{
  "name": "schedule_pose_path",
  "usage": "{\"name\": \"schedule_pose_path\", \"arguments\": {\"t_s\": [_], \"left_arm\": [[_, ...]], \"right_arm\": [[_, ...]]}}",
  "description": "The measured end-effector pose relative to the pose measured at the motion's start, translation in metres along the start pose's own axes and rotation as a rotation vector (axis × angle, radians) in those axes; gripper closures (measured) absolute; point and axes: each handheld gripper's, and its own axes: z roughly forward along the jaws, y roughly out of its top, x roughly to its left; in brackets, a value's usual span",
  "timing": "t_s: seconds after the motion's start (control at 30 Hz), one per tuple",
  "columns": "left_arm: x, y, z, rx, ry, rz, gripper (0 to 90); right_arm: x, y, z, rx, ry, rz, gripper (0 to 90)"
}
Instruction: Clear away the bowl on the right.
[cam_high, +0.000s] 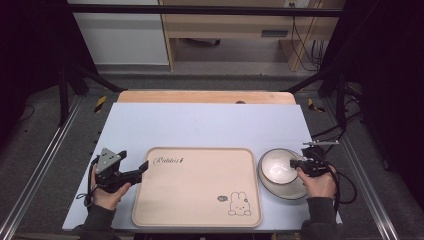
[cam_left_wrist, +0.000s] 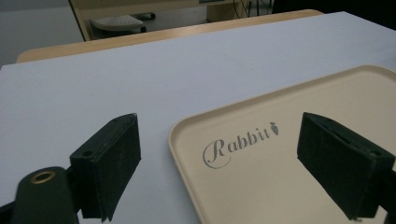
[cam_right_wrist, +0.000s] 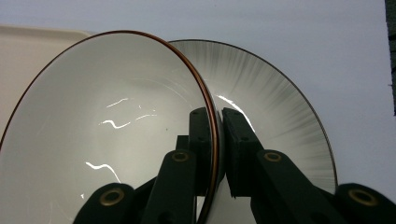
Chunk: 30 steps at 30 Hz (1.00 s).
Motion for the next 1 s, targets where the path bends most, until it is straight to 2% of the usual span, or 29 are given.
{"name": "schedule_pose_path", "arguments": {"t_s": [0.27, 0.67, 0.7, 1.0], "left_arm": [[-0.001, -0.001, 0.001, 0.005, -0.002, 0.004, 12.9], [-0.001, -0.001, 0.002, 0.009, -0.003, 0.004, 12.9], [-0.001, -0.001, 0.002, 0.008, -0.003, 0.004, 12.9], [-0.001, -0.001, 0.002, 0.011, -0.003, 0.002, 12.9]], "right_arm": [[0.001, 0.0, -0.003, 0.0, -0.016, -0.004, 82.3], [0.0, 0.0, -0.008, -0.021, -0.004, 0.008, 82.3], [-0.001, 0.0, -0.008, -0.025, -0.006, -0.002, 82.3], [0.0, 0.001, -0.016, -0.062, 0.012, 0.007, 82.2]]}}
